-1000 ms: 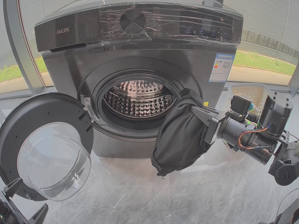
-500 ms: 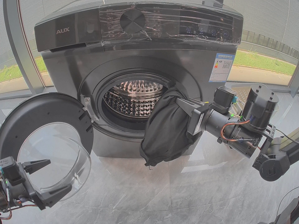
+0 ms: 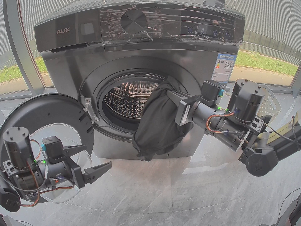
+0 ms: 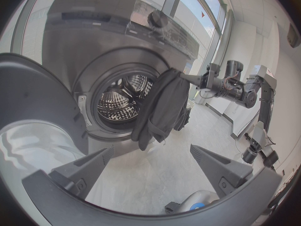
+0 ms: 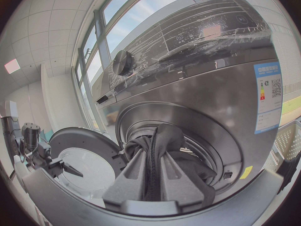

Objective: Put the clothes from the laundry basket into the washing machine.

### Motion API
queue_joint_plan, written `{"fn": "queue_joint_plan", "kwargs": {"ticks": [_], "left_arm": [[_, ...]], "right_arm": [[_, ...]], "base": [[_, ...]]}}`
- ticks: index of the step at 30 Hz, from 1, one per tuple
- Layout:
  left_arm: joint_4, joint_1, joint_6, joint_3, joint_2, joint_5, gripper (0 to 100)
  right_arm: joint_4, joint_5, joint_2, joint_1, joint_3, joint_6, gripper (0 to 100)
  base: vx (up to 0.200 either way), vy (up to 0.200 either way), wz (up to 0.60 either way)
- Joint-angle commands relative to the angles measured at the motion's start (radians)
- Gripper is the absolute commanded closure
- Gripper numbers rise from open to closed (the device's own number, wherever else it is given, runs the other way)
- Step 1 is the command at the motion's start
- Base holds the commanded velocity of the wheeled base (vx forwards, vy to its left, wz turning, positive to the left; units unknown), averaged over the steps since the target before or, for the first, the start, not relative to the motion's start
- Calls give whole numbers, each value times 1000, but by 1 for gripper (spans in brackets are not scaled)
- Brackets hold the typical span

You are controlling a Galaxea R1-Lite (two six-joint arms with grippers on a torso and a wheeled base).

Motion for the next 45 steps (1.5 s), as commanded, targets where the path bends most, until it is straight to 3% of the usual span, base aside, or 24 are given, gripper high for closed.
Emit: {"fn": "queue_joint_plan", "kwargs": {"ticks": [1,9,15,20,35,41,45], "left_arm": [[-22,-37,-16,-42,147,18,0],[-21,-75,-133,-87,209,-27,0],[-24,-91,-147,-140,308,-34,0],[-48,-92,-208,-188,368,-34,0],[-252,-91,-219,-243,597,-21,0],[-318,-91,-276,-269,597,-15,0],[-378,-91,-280,-268,595,-13,0]], "right_arm": [[-3,-8,58,0,-64,0,100],[-21,-8,98,7,-104,0,100],[-27,-8,95,9,-101,0,100],[-29,-8,91,13,-101,0,100],[-49,-8,87,35,-93,0,100],[-49,-8,87,35,-92,0,100],[-50,-8,90,35,-90,1,100]], "base": [[0,0,0],[0,0,0],[0,0,0],[0,0,0],[0,0,0],[0,0,0],[0,0,0]]}}
